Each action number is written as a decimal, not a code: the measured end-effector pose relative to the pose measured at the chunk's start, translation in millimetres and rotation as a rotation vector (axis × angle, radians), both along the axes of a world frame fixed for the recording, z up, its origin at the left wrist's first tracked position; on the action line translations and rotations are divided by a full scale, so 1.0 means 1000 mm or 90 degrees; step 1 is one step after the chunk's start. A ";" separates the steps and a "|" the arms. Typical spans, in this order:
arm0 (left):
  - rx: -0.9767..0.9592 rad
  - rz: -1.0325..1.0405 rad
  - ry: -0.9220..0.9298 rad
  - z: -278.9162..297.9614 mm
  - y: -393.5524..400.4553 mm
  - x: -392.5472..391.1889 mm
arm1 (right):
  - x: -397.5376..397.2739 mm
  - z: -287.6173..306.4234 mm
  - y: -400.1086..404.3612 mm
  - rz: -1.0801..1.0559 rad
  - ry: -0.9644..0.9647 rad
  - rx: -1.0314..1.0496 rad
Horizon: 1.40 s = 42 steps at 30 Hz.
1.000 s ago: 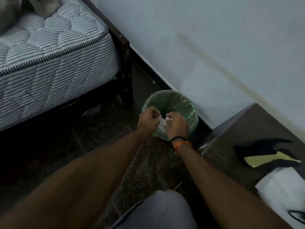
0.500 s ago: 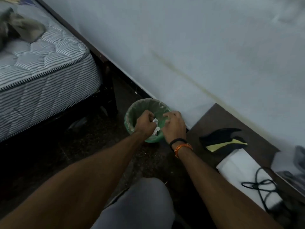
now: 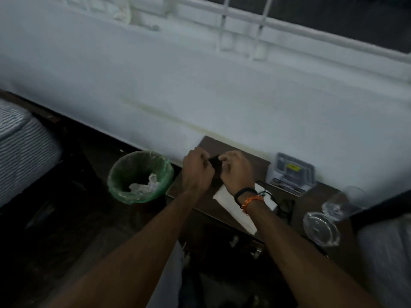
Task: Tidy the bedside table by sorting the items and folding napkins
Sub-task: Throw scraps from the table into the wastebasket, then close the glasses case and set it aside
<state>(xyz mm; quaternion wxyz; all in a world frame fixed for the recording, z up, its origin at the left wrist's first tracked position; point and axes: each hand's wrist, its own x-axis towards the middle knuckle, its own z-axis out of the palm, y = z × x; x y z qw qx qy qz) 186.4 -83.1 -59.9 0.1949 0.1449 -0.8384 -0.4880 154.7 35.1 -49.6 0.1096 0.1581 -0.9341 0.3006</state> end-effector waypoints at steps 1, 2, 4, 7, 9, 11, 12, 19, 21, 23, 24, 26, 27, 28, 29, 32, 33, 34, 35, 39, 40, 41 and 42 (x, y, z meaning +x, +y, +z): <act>-0.002 -0.025 0.010 0.001 0.013 -0.001 | 0.001 0.000 0.017 -0.023 -0.005 -0.006; -0.004 -0.051 0.019 0.000 0.026 -0.001 | 0.001 0.000 0.033 -0.046 -0.009 -0.013; -0.013 -0.111 0.023 -0.004 0.049 -0.002 | 0.003 -0.001 0.064 -0.095 -0.030 -0.034; -0.030 -0.196 0.029 -0.017 0.079 0.000 | 0.010 -0.008 0.105 -0.154 -0.036 -0.060; -0.045 -0.221 0.038 -0.026 0.089 0.001 | 0.016 -0.013 0.127 -0.189 -0.027 -0.075; -0.048 -0.229 0.049 -0.035 0.095 0.000 | 0.022 -0.020 0.148 -0.221 -0.024 -0.108; -0.047 -0.230 0.056 -0.039 0.096 -0.002 | 0.025 -0.025 0.157 -0.236 -0.029 -0.137; -0.041 -0.225 0.062 -0.038 0.088 -0.028 | 0.022 -0.053 0.174 -0.233 -0.052 -0.176; -0.089 -0.208 0.054 -0.031 0.075 -0.031 | 0.018 -0.050 0.172 -0.212 -0.063 -0.171; -0.168 -0.144 0.066 -0.027 0.062 -0.036 | 0.013 -0.049 0.178 -0.237 -0.055 -0.121; -0.203 -0.095 0.059 -0.026 0.055 -0.037 | 0.011 -0.050 0.183 -0.260 -0.053 -0.078; -0.233 0.002 -0.022 -0.026 0.039 -0.039 | 0.010 -0.049 0.195 -0.303 -0.073 -0.009; -0.241 0.028 -0.084 -0.027 0.031 -0.040 | 0.009 -0.049 0.200 -0.321 -0.096 0.020; -0.245 0.032 -0.141 -0.029 0.024 -0.039 | 0.008 -0.051 0.205 -0.339 -0.124 0.051; -0.236 0.019 -0.178 -0.031 0.018 -0.039 | 0.007 -0.051 0.208 -0.351 -0.153 0.088; -0.134 -0.037 -0.216 -0.034 0.007 -0.034 | 0.005 -0.058 0.211 -0.362 -0.233 0.169; -0.124 -0.051 -0.233 -0.036 0.004 -0.033 | 0.004 -0.060 0.211 -0.364 -0.247 0.168; -0.122 -0.062 -0.252 -0.037 0.001 -0.033 | 0.003 -0.061 0.210 -0.373 -0.262 0.159; -0.119 -0.069 -0.271 -0.039 -0.001 -0.033 | 0.003 -0.063 0.210 -0.382 -0.280 0.154; -0.051 -0.071 -0.327 -0.045 -0.006 -0.040 | 0.001 -0.066 0.205 -0.382 -0.336 0.209; -0.011 -0.069 -0.335 -0.045 -0.005 -0.042 | 0.001 -0.066 0.205 -0.381 -0.344 0.212; 0.022 -0.063 -0.339 -0.047 -0.004 -0.043 | 0.001 -0.066 0.204 -0.381 -0.351 0.207; 0.033 -0.059 -0.339 -0.049 -0.003 -0.045 | 0.000 -0.066 0.205 -0.383 -0.359 0.200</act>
